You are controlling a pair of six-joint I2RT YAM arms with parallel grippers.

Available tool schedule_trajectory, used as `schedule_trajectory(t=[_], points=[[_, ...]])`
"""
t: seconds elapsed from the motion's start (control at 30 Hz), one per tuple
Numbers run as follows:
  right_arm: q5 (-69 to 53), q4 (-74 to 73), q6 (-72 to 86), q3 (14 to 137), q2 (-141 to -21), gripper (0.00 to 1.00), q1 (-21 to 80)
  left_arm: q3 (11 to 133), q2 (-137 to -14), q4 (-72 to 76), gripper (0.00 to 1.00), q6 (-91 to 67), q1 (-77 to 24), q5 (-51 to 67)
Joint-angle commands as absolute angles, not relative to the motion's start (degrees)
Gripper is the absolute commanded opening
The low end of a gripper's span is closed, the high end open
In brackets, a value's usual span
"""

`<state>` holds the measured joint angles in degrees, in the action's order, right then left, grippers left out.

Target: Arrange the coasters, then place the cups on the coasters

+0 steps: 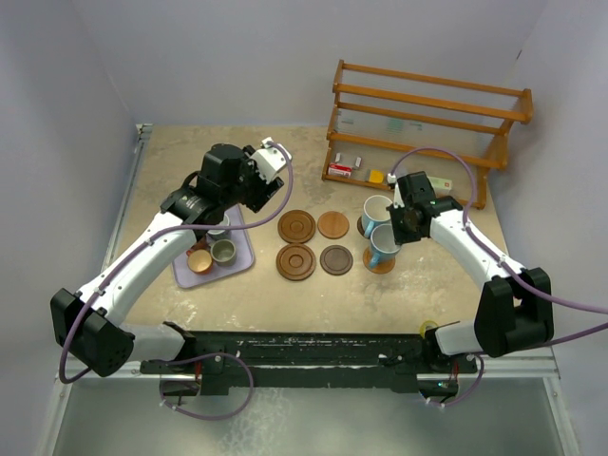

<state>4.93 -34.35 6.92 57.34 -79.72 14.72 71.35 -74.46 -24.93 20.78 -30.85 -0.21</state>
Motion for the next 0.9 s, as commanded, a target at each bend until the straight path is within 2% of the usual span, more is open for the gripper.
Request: schedule_trajectory(t=[0.0,0.63,0.87], points=[[3.7,-32.9,7.1,57.8,-77.6,0.00,14.8,72.9,-73.9,-23.6,0.59,21.7,-30.5,0.3],[3.2,-32.8,7.1,56.2,-78.6,0.00,14.8,73.0,-74.7,-23.7,0.61,21.9,-30.5,0.1],[2.8,-33.1,7.2,56.2,-78.5,0.10,14.8,73.0,-74.7,-23.7,0.61,22.2,-30.5,0.0]])
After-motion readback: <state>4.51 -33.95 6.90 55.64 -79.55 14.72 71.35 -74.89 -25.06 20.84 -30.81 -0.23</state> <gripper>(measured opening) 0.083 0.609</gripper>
